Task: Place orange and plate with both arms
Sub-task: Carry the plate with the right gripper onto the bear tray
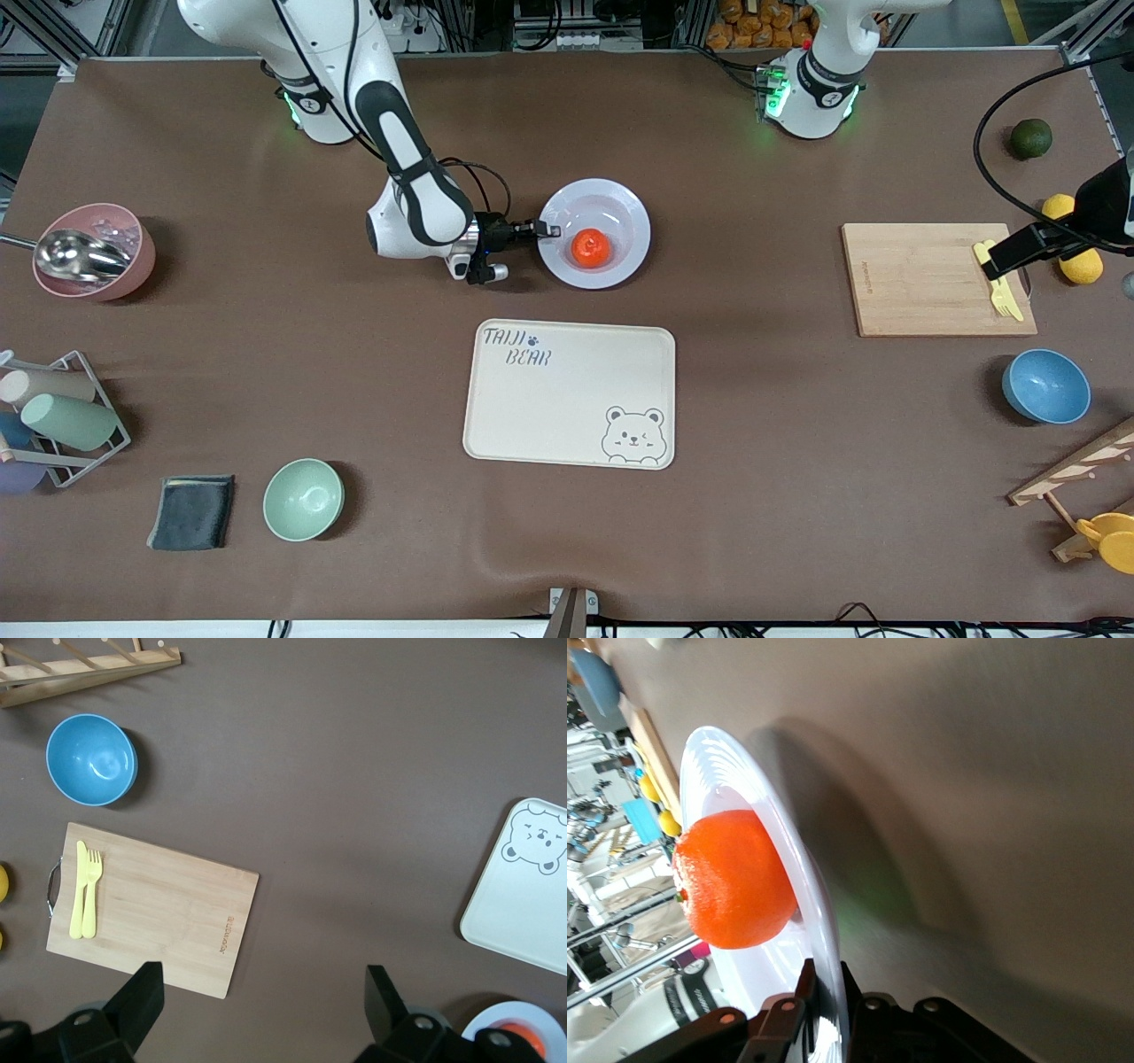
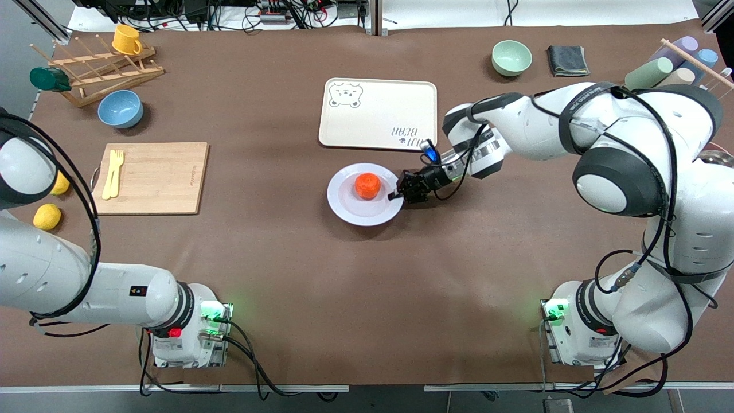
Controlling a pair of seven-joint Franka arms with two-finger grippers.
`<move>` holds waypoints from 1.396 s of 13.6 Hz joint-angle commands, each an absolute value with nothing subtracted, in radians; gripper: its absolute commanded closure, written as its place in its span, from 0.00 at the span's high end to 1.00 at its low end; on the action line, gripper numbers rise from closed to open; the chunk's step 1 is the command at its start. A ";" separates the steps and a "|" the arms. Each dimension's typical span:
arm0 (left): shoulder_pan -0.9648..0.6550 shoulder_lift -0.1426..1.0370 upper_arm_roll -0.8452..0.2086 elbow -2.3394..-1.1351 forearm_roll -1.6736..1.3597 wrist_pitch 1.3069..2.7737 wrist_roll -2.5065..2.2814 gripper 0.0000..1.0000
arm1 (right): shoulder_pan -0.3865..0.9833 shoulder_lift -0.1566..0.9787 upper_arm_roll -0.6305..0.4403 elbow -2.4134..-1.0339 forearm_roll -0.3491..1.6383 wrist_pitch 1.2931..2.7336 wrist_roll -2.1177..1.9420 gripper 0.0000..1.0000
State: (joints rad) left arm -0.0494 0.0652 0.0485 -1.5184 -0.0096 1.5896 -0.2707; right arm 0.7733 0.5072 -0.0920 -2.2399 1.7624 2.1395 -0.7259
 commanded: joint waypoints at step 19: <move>-0.058 0.104 0.049 -1.502 -0.025 1.572 -0.252 1.00 | 0.506 0.843 -0.091 -1.499 1.315 2.069 -0.374 0.00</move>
State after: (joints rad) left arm -0.0559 0.0982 0.0455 -1.5161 -0.0096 1.5755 -0.2706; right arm 0.5218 0.7835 -0.1027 -1.5759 1.3532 2.0860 -0.3965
